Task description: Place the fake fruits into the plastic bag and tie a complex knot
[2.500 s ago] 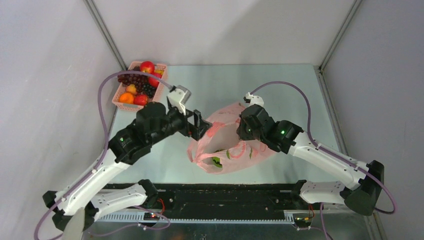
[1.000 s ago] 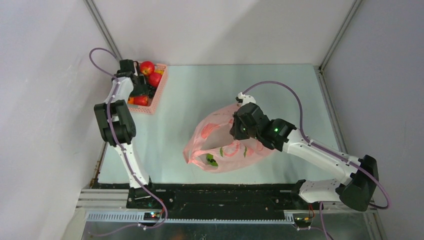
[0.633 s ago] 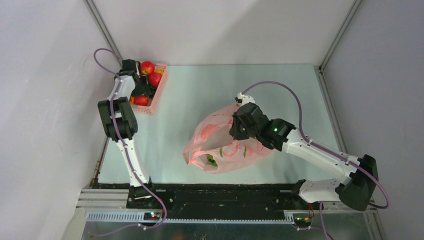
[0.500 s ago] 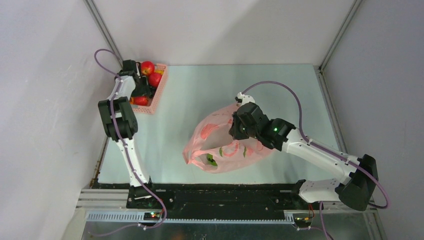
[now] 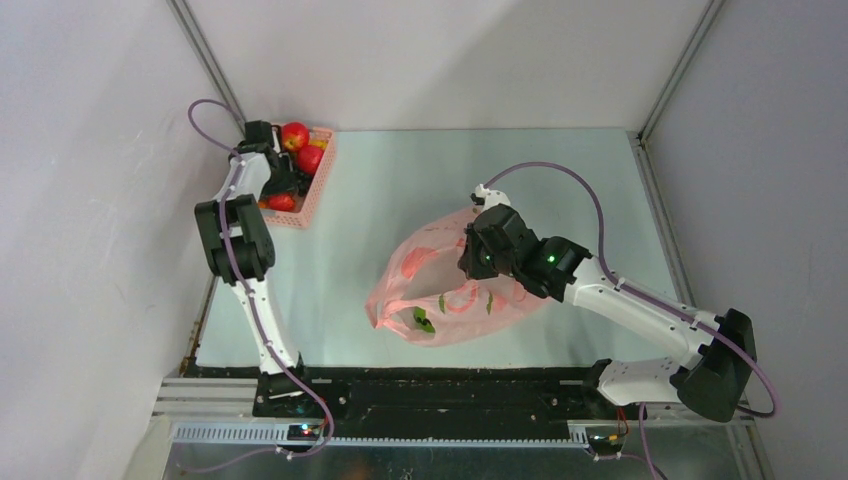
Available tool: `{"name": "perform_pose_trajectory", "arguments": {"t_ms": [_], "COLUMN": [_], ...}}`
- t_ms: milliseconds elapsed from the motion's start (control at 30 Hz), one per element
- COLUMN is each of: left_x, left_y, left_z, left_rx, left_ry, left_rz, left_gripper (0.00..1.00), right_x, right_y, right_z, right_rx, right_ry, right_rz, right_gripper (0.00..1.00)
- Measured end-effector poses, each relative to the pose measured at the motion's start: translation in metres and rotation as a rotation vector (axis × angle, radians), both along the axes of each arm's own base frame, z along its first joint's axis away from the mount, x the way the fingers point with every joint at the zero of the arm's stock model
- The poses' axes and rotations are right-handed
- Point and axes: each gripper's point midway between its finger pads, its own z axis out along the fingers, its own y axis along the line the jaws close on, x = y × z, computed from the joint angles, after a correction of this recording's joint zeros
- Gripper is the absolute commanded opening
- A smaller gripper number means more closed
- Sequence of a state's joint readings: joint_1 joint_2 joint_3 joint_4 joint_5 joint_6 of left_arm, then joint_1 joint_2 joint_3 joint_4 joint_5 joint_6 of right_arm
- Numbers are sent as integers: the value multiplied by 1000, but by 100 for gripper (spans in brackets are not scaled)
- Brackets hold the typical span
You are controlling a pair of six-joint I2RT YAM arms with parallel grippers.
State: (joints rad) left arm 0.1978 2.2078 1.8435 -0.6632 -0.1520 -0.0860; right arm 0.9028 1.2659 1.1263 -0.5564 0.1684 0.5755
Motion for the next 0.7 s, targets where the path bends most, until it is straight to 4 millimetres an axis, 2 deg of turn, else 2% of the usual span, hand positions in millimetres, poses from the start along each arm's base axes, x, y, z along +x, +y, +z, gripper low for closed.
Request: {"name": "perform_pose_trajectory", "arguments": {"t_ms": [133, 233, 333, 400, 433, 533, 633, 700], "left_x": [-4, -8, -7, -9, -11, -24, -43, -55], "left_y": [-3, -7, -13, -18, -21, -34, -61, -83], "left_z": [10, 36, 81, 124, 134, 179, 213, 227], "left_rx": [-6, -18, -23, -20, -21, -14, -8, -14], "left_ry": [-21, -71, -175, -280, -301, -406, -476, -502], "left_rz": [-3, -9, -19, -36, -42, -75, -136, -186], "left_gripper": [55, 55, 55, 55, 55, 55, 55, 55], "right_x": [0, -1, -1, -3, -3, -5, -6, -7], "right_y": [-1, -3, -5, -5, -5, -5, -6, -8], "right_z": [0, 2, 6, 9, 9, 12, 15, 17], "right_rx": [-3, -3, 1, 10, 11, 13, 9, 8], "right_ry": [-1, -5, -15, -15, -17, -22, -36, -45], "right_rz": [-3, -4, 17, 43, 52, 86, 116, 125], "right_gripper": [0, 0, 0, 0, 0, 0, 0, 0]}}
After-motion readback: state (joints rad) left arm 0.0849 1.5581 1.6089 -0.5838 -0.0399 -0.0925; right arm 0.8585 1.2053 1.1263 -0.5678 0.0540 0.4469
